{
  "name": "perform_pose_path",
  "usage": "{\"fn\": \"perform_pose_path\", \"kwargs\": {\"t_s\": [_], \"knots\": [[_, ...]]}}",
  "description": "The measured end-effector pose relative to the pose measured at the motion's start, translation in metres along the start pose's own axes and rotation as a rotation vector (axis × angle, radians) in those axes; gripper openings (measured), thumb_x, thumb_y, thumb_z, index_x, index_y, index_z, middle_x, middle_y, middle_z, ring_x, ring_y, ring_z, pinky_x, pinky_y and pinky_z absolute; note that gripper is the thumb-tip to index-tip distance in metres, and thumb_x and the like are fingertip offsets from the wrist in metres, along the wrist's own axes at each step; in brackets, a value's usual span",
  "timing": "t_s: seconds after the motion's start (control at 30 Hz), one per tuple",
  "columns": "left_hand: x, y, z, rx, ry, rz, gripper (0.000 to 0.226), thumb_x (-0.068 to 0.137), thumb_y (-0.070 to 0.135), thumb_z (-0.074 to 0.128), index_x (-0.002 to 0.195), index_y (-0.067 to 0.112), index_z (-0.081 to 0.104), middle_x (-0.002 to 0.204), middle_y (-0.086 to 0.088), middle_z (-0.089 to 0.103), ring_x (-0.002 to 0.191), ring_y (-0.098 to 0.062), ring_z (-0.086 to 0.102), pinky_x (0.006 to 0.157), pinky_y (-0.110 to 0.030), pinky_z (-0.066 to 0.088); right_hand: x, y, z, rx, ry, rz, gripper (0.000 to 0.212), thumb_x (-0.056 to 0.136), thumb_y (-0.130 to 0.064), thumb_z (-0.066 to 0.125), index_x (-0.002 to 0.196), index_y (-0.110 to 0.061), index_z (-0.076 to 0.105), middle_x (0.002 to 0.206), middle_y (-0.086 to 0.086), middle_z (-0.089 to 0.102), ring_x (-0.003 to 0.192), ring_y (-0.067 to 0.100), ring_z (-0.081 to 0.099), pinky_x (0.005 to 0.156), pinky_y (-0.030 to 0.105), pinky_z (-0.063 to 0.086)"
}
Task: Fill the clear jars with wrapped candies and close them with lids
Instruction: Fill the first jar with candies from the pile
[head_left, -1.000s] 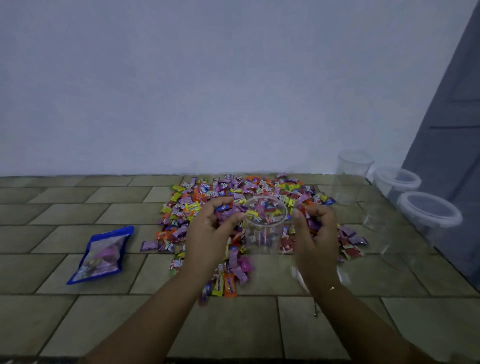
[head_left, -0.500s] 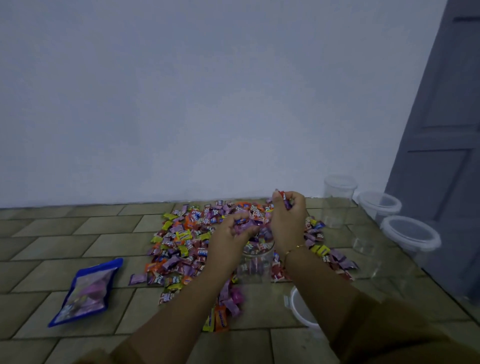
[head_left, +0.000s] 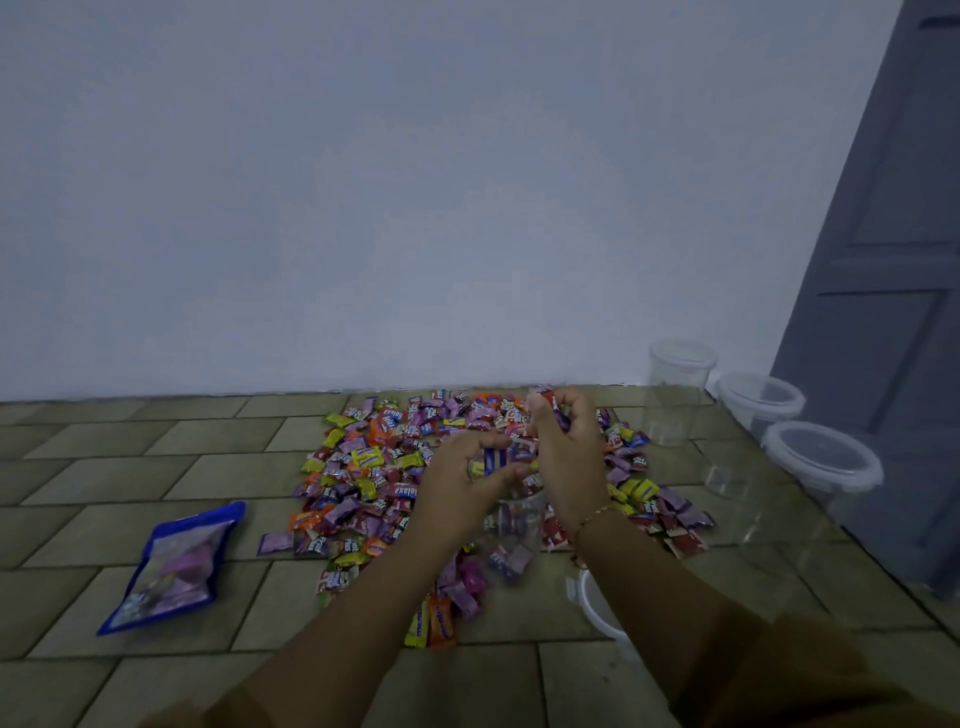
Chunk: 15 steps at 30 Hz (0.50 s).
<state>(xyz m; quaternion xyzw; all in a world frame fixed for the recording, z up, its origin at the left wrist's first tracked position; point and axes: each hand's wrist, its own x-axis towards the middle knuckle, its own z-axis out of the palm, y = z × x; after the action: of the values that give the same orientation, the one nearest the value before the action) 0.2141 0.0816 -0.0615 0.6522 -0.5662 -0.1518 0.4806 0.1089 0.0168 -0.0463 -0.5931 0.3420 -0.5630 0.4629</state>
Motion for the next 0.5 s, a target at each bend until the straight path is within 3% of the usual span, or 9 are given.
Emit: {"fn": "perform_pose_path", "kwargs": {"t_s": [0.13,0.27,0.33,0.4,0.43,0.5], "knots": [[-0.001,-0.001,-0.001,-0.005,-0.018,0.007,0.039,0.080,0.043,0.068,0.113,0.023,0.063,0.115,0.010,0.052,0.109,-0.005,0.046,0.093,-0.024,0.036,-0.003,-0.003,-0.002,-0.027,-0.056,-0.019,0.013,0.095,-0.026,0.053,0.097,-0.013,0.050,0.080,0.003,0.046,0.066,0.009,0.044,0.057,0.010,0.040],[-0.004,-0.002,0.000,-0.072,-0.056,-0.063,0.076,0.066,0.056,0.063,0.130,0.018,0.050,0.125,0.008,0.049,0.114,-0.005,0.045,0.095,-0.025,0.037,-0.011,-0.003,-0.004,-0.086,-0.134,-0.073,0.003,0.096,-0.025,0.051,0.097,-0.024,0.048,0.080,-0.008,0.044,0.069,0.000,0.044,0.061,0.006,0.039],[-0.006,-0.004,0.000,-0.152,-0.072,-0.097,0.087,0.062,0.052,0.068,0.137,0.016,0.042,0.129,0.009,0.047,0.117,-0.004,0.045,0.094,-0.020,0.039,-0.014,-0.002,-0.003,-0.111,-0.176,-0.128,0.013,0.097,-0.027,0.048,0.084,-0.027,0.045,0.071,-0.005,0.037,0.060,0.003,0.037,0.059,0.015,0.038],[-0.006,-0.007,-0.001,-0.215,-0.085,-0.106,0.091,0.061,0.044,0.073,0.140,0.016,0.037,0.129,0.010,0.047,0.118,-0.002,0.044,0.088,-0.008,0.040,-0.015,0.002,-0.004,-0.156,-0.202,-0.169,0.024,0.098,-0.028,0.046,0.078,-0.016,0.041,0.070,0.000,0.028,0.061,0.011,0.031,0.058,0.029,0.034],[-0.007,-0.009,-0.002,-0.233,-0.088,-0.106,0.092,0.060,0.041,0.074,0.140,0.016,0.037,0.129,0.010,0.047,0.119,-0.002,0.044,0.085,-0.003,0.040,-0.014,0.004,-0.004,-0.183,-0.213,-0.189,0.025,0.098,-0.029,0.045,0.079,-0.013,0.041,0.070,0.000,0.029,0.063,0.014,0.031,0.059,0.035,0.034],[-0.006,-0.011,-0.003,-0.258,-0.094,-0.101,0.093,0.059,0.038,0.076,0.140,0.016,0.036,0.131,0.009,0.047,0.120,-0.002,0.044,0.085,-0.003,0.041,-0.014,0.005,-0.004,-0.220,-0.230,-0.212,0.017,0.098,-0.030,0.045,0.083,-0.023,0.048,0.074,-0.002,0.039,0.068,0.016,0.040,0.065,0.039,0.042]]}}
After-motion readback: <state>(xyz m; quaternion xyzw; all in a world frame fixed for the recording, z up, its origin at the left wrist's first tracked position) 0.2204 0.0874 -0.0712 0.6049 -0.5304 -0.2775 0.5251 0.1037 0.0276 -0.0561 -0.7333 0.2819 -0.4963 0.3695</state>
